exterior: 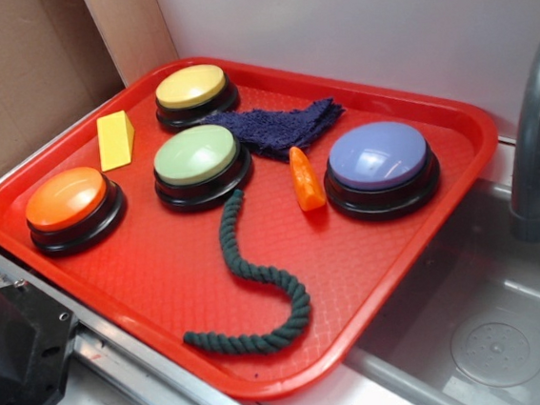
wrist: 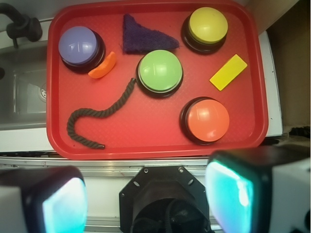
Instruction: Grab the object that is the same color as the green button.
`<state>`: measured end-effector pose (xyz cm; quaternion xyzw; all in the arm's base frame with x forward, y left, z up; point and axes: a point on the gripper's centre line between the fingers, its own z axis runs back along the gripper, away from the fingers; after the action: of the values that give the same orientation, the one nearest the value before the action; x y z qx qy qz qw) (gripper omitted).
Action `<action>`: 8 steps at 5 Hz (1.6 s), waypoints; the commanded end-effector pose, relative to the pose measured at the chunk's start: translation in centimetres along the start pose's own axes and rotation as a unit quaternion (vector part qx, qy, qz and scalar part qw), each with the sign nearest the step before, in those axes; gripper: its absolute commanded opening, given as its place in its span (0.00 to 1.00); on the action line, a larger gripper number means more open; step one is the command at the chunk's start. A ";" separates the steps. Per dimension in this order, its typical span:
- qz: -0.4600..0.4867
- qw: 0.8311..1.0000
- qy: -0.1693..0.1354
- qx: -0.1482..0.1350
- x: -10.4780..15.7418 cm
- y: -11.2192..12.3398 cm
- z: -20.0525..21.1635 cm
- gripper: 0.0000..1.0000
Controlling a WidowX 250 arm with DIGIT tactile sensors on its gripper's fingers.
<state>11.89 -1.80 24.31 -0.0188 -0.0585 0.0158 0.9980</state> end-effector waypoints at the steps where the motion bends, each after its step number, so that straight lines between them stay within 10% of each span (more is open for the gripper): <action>1: 0.000 1.000 0.000 0.000 0.0 0.0 0.0 1.00; 5: 0.318 0.945 -0.066 -0.047 2.9 -2.1 -10.9 1.00; 8: 0.316 0.946 -0.063 -0.018 4.8 -4.1 -20.2 1.00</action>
<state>18.74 -6.34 4.44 -0.0470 -0.1044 0.3355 0.9350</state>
